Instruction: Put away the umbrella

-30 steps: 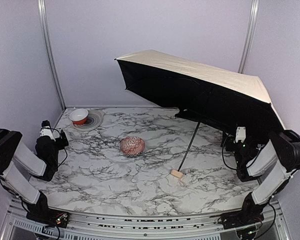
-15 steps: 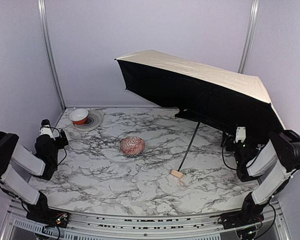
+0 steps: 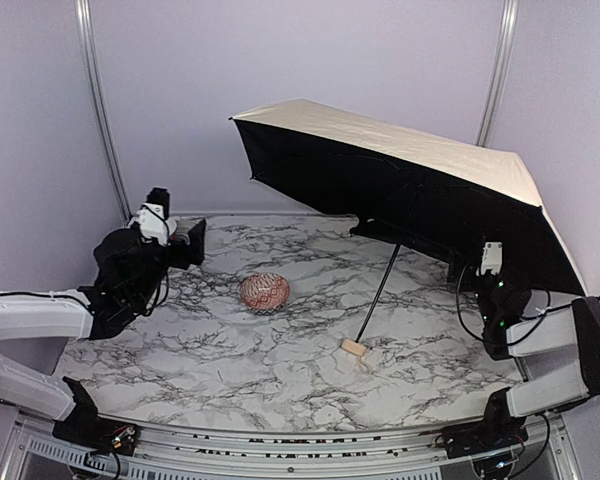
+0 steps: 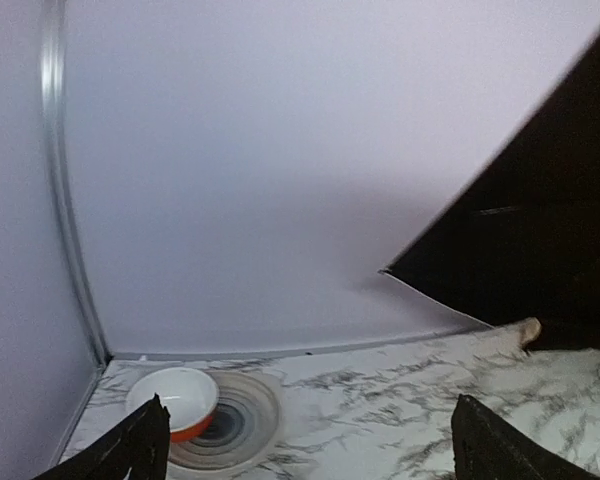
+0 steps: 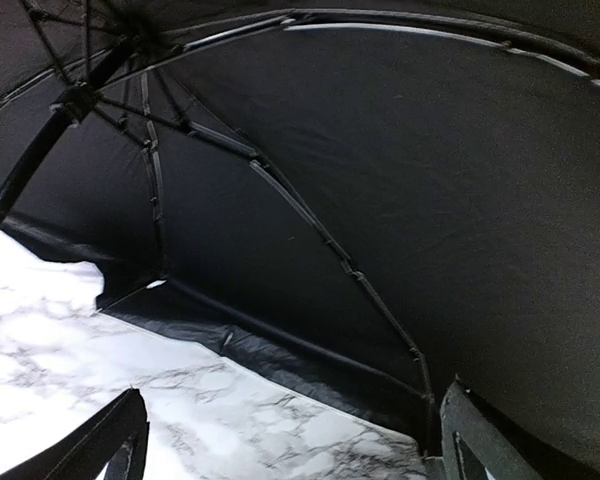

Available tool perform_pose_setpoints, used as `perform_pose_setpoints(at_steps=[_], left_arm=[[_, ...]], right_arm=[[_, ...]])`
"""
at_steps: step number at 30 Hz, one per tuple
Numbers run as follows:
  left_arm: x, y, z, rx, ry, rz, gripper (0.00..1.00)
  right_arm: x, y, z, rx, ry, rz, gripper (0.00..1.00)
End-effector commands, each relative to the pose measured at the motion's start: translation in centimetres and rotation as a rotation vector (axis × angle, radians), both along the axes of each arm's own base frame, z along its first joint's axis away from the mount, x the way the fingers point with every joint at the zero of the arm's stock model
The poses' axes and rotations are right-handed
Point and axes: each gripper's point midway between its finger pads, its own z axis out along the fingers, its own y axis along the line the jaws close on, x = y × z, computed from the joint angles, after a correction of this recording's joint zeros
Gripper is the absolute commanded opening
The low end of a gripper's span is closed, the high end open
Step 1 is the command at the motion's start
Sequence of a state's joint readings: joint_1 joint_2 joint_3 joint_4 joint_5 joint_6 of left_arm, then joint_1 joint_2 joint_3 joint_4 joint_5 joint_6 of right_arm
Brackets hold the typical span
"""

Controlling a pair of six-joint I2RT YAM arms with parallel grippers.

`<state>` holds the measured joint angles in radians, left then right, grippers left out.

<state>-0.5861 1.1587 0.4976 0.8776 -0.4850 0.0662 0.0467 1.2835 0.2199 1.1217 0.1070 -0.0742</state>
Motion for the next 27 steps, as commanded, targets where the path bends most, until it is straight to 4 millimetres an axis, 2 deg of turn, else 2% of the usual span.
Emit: perform_pose_setpoints(at_steps=[1, 3, 5, 8, 9, 11, 13, 15, 18, 20, 24, 27], left_arm=[[-2.2, -13.2, -6.2, 0.327, 0.247, -0.296, 0.97], [-4.5, -18.9, -7.6, 0.445, 0.268, -0.423, 0.97], [-6.1, -23.3, -9.3, 0.475, 0.308, -0.525, 0.93], [-7.4, -28.3, -12.6, 0.467, 0.435, -0.679, 0.8], [-7.6, -29.4, -14.8, 0.501, 0.486, -0.705, 0.77], [-6.6, -30.7, -16.3, 0.555, 0.535, -0.685, 0.67], [-5.5, -30.5, -18.7, 0.657, 0.594, -0.618, 0.55], [-4.4, -30.9, -20.0, 0.715, 0.614, -0.563, 0.52], [-2.7, -31.7, -20.7, 0.737, 0.619, -0.486, 0.45], [-1.6, -31.7, -20.6, 0.698, 0.621, -0.417, 0.33], [-0.8, -31.7, -21.3, 0.59, 0.652, -0.33, 0.29], [-0.4, -31.7, -22.2, 0.591, 0.663, -0.295, 0.28]], right_arm=[[0.2, 1.1, 0.1, 0.04, 0.017, 0.061, 0.98], [-0.1, 0.9, 0.4, 0.053, 0.001, 0.051, 0.99], [-0.2, 0.9, 0.6, 0.068, -0.01, 0.05, 1.0], [-0.2, 1.0, 0.6, 0.07, -0.01, 0.057, 1.0], [-0.1, 1.0, 0.5, 0.068, -0.007, 0.056, 1.0], [0.0, 0.8, 0.3, 0.072, 0.0, 0.046, 1.0], [-0.1, 0.7, 0.3, 0.079, -0.004, 0.043, 1.0], [-0.2, 0.6, 0.4, 0.085, -0.009, 0.039, 1.0], [-0.2, 0.6, 0.4, 0.084, -0.013, 0.037, 1.0], [-0.3, 0.5, 0.4, 0.086, -0.013, 0.033, 1.0], [-0.3, 0.2, 0.4, 0.09, -0.016, 0.018, 1.0], [-0.3, 0.0, 0.3, 0.091, -0.012, 0.004, 1.0]])
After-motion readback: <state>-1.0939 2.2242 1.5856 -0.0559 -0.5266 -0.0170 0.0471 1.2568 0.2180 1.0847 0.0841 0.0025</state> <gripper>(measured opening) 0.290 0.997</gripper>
